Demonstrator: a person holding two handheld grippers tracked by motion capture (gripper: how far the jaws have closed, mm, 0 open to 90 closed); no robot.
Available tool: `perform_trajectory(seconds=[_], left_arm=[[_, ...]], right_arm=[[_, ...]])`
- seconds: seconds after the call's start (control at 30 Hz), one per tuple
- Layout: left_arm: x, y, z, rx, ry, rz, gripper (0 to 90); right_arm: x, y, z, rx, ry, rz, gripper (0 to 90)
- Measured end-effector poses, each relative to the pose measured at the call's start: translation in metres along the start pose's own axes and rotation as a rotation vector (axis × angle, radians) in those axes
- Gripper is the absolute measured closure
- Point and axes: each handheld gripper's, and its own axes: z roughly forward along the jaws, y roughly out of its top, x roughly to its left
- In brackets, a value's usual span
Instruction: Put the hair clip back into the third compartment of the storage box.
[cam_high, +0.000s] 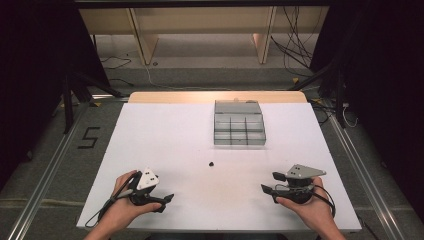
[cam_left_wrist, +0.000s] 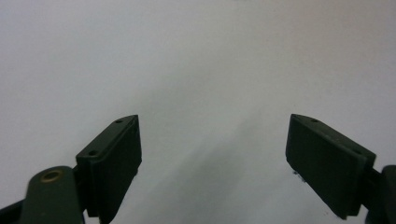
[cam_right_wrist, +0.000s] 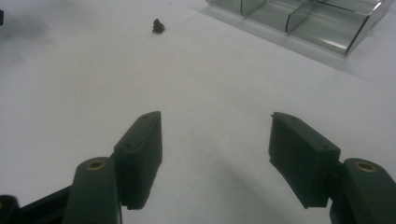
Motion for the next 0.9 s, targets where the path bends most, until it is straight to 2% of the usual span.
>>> perform_trajectory(seconds=[0.5,0.87,0.9], left_arm=[[-0.001,0.001,0.001,0.001,-0.007,0.014,16.6],[-0.003,0.003,0.002,-0.002,-0.012,0.022,16.6],[-0.003,0.003,0.002,-0.002,-0.013,0.022,16.6]], right_arm=[[0.006,0.011,0.01,-0.039,0.024,-0.026,32.6],[0.016,0.025,0.033,-0.028,0.043,-0.066,32.7],[0.018,0.028,0.038,-0.02,0.038,-0.084,32.9]])
